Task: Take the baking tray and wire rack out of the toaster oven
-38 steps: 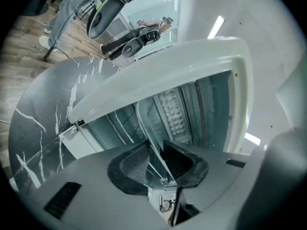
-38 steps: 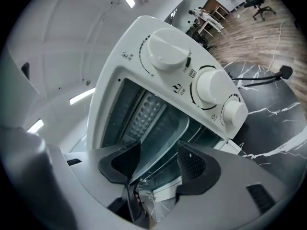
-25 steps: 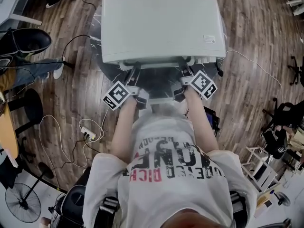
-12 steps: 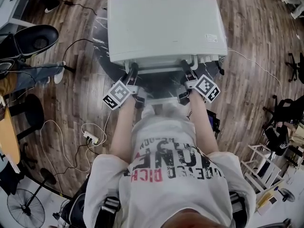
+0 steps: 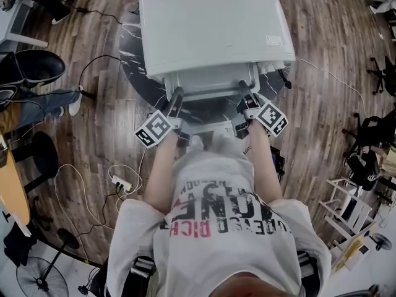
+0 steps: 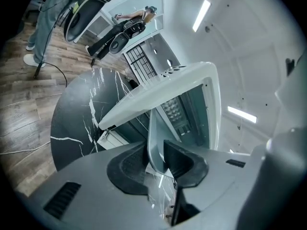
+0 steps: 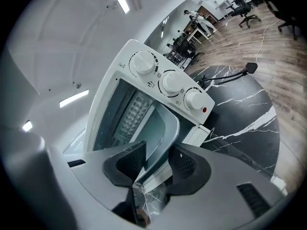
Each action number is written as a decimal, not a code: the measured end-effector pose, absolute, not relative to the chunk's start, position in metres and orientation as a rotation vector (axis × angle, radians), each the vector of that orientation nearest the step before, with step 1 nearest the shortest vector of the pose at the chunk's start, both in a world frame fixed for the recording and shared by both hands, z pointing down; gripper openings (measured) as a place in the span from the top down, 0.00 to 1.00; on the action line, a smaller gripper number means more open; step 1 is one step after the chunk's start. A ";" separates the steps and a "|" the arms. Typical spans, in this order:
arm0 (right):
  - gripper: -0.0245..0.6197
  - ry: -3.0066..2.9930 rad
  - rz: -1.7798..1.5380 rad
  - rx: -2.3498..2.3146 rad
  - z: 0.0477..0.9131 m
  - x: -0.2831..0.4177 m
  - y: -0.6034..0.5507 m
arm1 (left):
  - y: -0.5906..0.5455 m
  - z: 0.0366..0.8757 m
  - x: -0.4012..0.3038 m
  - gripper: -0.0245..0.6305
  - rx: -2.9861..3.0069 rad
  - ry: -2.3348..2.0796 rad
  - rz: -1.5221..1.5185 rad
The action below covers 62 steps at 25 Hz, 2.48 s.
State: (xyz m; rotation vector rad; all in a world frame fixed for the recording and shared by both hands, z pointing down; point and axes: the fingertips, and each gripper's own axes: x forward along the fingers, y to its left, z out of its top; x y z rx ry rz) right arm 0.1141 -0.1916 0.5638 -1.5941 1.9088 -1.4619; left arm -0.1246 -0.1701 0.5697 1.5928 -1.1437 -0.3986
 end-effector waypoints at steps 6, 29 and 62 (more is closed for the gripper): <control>0.75 1.897 -1.453 -1.589 0.560 0.119 -0.179 | -0.159 0.567 -0.121 0.82 1.594 -1.134 -0.402; 0.76 1.968 -1.476 -1.515 0.554 0.134 -0.096 | -0.063 0.569 -0.102 0.82 1.563 -1.175 -0.441; 0.76 2.056 -1.318 -1.304 0.456 0.175 0.004 | 0.043 0.467 -0.061 0.82 1.703 -1.222 -0.628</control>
